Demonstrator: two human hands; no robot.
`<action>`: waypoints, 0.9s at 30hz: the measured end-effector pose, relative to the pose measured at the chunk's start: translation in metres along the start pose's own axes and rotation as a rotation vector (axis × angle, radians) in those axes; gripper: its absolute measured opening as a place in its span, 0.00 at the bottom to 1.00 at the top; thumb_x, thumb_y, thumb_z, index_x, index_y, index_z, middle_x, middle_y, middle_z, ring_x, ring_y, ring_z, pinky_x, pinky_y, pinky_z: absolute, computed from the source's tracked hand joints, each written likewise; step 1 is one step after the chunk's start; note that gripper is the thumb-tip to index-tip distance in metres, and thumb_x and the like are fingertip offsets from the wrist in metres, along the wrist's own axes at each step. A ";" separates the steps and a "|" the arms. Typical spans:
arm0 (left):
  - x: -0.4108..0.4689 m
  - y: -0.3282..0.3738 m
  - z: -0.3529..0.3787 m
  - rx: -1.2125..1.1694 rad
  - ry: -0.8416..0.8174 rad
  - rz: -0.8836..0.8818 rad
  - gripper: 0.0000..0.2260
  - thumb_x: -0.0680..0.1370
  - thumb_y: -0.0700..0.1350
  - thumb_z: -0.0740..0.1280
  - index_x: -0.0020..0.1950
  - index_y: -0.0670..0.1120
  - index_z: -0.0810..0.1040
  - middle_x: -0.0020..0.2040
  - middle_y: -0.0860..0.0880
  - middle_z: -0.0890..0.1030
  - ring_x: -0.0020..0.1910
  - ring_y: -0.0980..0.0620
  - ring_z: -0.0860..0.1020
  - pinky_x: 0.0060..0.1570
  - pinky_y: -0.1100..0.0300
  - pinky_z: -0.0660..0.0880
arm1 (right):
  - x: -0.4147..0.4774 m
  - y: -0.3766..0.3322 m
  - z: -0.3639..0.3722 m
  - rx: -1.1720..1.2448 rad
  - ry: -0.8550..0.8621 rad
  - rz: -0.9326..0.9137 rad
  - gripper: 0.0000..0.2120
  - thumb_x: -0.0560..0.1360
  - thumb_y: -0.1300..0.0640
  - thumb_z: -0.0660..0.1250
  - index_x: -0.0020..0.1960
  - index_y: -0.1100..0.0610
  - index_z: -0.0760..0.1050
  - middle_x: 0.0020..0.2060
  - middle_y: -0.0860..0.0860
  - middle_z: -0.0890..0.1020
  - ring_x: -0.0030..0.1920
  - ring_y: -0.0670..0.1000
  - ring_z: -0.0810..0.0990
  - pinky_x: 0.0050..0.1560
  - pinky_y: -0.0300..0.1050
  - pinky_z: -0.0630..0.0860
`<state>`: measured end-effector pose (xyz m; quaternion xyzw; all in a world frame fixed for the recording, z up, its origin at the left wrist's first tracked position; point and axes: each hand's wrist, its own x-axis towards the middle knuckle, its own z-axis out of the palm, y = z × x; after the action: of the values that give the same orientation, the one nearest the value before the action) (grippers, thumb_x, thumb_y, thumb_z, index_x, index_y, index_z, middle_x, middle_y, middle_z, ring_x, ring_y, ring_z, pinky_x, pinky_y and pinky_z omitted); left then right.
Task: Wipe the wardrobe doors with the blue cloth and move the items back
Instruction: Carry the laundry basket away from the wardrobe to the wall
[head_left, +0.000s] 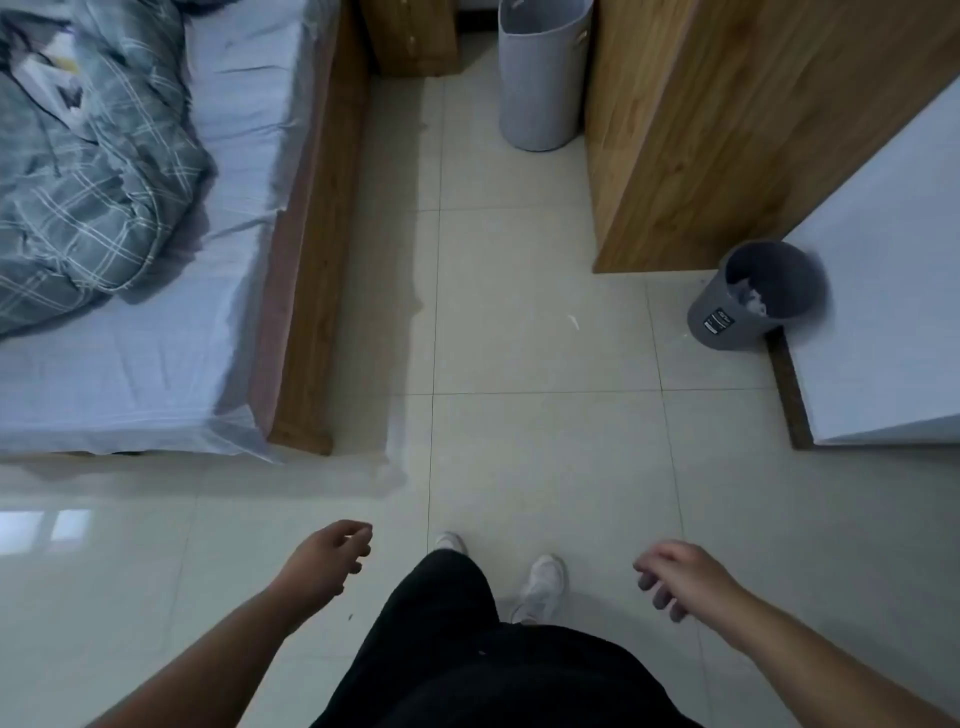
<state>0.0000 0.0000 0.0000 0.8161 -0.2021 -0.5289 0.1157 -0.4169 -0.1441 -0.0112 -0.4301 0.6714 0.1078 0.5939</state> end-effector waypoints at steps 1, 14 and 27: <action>0.001 -0.005 -0.003 -0.034 0.020 -0.014 0.07 0.84 0.51 0.64 0.57 0.53 0.81 0.52 0.49 0.85 0.52 0.45 0.83 0.44 0.54 0.76 | 0.009 -0.013 -0.004 -0.007 0.014 -0.036 0.08 0.78 0.59 0.67 0.46 0.64 0.81 0.37 0.56 0.84 0.31 0.53 0.78 0.30 0.44 0.73; 0.108 0.026 -0.068 -0.031 -0.031 -0.104 0.06 0.83 0.49 0.67 0.53 0.51 0.83 0.48 0.47 0.86 0.41 0.48 0.82 0.34 0.60 0.71 | 0.095 -0.241 -0.044 0.026 0.176 -0.182 0.07 0.77 0.56 0.67 0.46 0.59 0.82 0.38 0.53 0.85 0.32 0.51 0.80 0.31 0.44 0.75; 0.298 0.298 -0.199 0.092 -0.062 0.302 0.06 0.84 0.54 0.63 0.54 0.62 0.80 0.49 0.53 0.86 0.46 0.51 0.84 0.37 0.59 0.77 | 0.126 -0.218 -0.068 -0.062 0.117 0.199 0.08 0.78 0.59 0.68 0.43 0.60 0.82 0.32 0.55 0.86 0.26 0.53 0.80 0.27 0.42 0.72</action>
<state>0.2266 -0.4052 -0.0409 0.7640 -0.3502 -0.5207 0.1502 -0.3014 -0.3773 -0.0253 -0.3847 0.7406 0.1617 0.5267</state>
